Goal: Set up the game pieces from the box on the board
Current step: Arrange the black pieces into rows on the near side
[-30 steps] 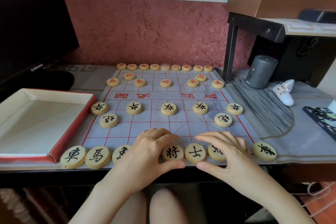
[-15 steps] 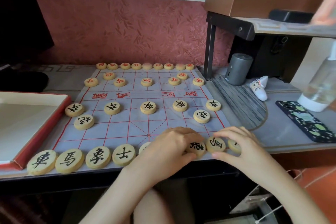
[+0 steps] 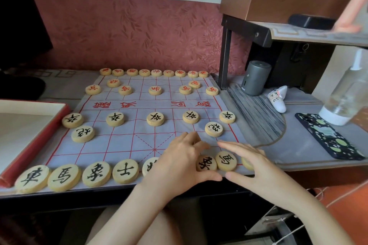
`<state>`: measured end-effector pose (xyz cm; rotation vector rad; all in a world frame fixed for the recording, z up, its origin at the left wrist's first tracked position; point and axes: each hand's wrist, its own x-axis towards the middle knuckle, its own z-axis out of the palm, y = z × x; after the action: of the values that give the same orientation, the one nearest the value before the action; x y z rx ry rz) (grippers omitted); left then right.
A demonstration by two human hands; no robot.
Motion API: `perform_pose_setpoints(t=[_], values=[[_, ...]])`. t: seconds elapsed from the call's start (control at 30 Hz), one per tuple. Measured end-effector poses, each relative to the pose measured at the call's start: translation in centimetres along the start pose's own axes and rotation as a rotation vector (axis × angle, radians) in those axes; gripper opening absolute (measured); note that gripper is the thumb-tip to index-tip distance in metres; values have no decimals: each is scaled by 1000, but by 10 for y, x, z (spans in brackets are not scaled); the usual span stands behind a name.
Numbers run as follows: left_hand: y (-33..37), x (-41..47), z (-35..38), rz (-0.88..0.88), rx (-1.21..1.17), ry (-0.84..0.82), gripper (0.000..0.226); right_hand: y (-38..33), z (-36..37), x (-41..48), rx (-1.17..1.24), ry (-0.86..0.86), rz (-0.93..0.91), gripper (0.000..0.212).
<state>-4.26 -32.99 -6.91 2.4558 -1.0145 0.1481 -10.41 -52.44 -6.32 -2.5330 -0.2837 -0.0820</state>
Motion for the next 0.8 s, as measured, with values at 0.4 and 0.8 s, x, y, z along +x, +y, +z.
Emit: perform_pose_setpoints(t=[0.4,0.8], values=[[-1,-7,-9,75,-90,-93,43,8,6,13,-154,106,-25,47],[-2,-6,2,-24,6,-10,76,13,6,9,-138,39,-2,52]])
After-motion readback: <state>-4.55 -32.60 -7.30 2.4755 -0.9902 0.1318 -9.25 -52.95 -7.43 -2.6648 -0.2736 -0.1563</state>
